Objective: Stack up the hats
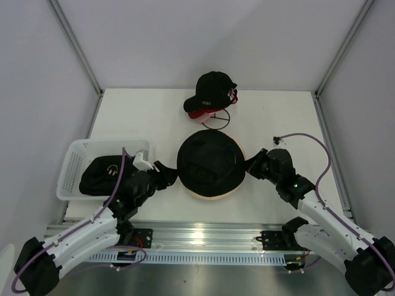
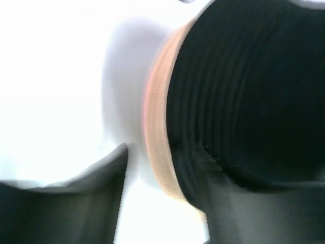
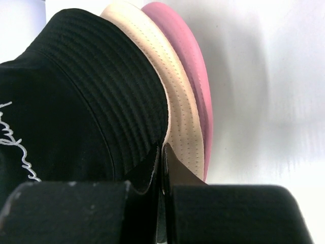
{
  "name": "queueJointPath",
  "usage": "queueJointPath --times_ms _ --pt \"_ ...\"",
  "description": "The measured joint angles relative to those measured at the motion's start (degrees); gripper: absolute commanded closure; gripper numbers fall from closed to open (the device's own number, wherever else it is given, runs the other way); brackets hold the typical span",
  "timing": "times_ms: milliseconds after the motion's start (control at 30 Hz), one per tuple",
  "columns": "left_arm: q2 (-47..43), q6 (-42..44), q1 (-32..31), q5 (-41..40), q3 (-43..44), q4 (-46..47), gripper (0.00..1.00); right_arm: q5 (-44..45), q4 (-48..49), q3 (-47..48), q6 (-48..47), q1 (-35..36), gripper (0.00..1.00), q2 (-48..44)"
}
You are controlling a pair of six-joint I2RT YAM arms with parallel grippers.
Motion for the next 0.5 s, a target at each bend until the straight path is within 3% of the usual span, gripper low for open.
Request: queueJointPath --times_ms 100,233,367,500 --pt "-4.6 3.0 1.4 -3.2 3.3 -6.4 0.29 0.3 -3.2 3.3 -2.9 0.0 1.00 1.2" --pt "-6.2 6.6 8.3 -2.2 8.2 -6.8 0.28 0.6 -5.4 8.0 -6.3 -0.2 1.00 5.7" --pt "0.2 9.1 15.8 3.5 12.6 -2.6 0.29 -1.0 -6.0 11.6 -8.6 -0.8 1.00 11.8" --pt "11.1 10.4 17.9 11.2 15.8 2.7 0.28 -4.4 -5.5 14.1 -10.3 -2.6 1.00 16.8"
